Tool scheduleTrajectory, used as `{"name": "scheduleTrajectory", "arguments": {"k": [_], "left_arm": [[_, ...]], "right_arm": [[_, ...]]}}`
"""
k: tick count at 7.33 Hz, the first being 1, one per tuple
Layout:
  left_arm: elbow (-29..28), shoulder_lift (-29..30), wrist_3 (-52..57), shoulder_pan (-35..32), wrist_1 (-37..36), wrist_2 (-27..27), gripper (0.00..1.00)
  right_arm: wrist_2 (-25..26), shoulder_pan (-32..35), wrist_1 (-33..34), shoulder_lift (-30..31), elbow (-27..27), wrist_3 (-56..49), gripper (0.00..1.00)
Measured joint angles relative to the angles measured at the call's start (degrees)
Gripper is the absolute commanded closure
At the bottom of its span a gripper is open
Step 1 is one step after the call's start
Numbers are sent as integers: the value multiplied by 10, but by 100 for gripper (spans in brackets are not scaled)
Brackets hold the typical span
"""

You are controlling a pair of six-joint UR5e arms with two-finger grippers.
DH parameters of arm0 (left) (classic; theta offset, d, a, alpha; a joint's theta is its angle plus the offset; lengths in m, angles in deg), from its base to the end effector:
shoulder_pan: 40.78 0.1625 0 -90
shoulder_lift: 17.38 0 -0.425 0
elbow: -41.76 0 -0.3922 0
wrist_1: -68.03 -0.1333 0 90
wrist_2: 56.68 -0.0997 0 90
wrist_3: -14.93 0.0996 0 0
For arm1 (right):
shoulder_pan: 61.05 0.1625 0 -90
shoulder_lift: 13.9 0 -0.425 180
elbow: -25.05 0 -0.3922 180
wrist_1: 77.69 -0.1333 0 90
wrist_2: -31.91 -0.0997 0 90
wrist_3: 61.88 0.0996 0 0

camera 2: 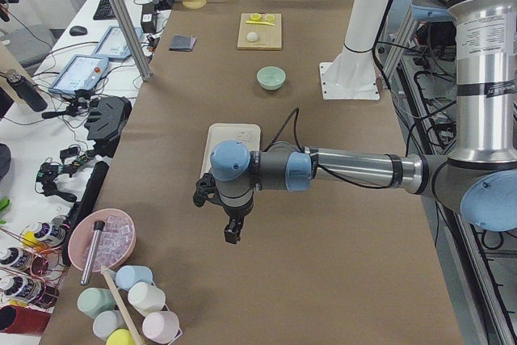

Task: Put spoon and bun in bowl

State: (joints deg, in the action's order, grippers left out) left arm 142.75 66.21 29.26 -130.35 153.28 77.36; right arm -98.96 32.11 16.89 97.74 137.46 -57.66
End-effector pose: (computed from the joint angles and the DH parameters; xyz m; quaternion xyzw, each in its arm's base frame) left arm -0.0607 -0.4435 0.6254 0.0440 0.3723 0.1185 0.9194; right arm 0.0862 -0.3257 0.6341 -0.0344 -0.3486 0.0719 0.9339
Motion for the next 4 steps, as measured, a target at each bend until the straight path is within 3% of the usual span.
{"name": "scheduleTrajectory", "arguments": {"k": [4], "left_arm": [[22, -11, 2, 3, -2, -7, 1]], "right_arm": [[-1, 0, -2, 0, 1, 0, 0]]}}
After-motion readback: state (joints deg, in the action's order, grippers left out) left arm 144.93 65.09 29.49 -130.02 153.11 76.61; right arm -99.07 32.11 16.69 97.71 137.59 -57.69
